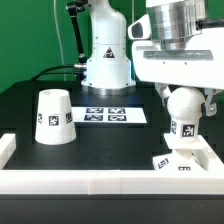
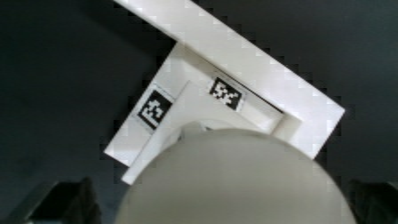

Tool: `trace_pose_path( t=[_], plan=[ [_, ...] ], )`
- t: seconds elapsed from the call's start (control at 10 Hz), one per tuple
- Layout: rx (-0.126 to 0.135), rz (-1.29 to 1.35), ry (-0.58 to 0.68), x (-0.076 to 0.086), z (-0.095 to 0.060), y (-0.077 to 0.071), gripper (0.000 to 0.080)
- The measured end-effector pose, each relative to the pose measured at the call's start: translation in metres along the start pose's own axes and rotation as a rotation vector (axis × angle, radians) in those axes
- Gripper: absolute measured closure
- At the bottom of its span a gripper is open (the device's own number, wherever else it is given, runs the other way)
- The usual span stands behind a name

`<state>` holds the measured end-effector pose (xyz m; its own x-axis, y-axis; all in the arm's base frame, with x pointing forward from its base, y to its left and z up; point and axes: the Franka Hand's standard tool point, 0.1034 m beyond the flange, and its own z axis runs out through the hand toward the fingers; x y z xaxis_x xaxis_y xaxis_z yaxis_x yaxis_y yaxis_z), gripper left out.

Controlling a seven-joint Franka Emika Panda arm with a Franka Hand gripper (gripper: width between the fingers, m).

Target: Assemble lamp

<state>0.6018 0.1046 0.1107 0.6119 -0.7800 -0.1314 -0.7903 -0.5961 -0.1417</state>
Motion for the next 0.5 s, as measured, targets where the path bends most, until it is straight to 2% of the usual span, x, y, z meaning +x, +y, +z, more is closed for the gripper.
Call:
trace_pose_path(
  t=[0.3, 0.5],
  plan=[
    [-0.002, -0.223, 0.002, 0.0003, 0.0001, 0.0003, 0.01],
    [-0.059, -0.555, 0.047, 0.0015, 0.0, 0.0005, 0.01]
  ],
)
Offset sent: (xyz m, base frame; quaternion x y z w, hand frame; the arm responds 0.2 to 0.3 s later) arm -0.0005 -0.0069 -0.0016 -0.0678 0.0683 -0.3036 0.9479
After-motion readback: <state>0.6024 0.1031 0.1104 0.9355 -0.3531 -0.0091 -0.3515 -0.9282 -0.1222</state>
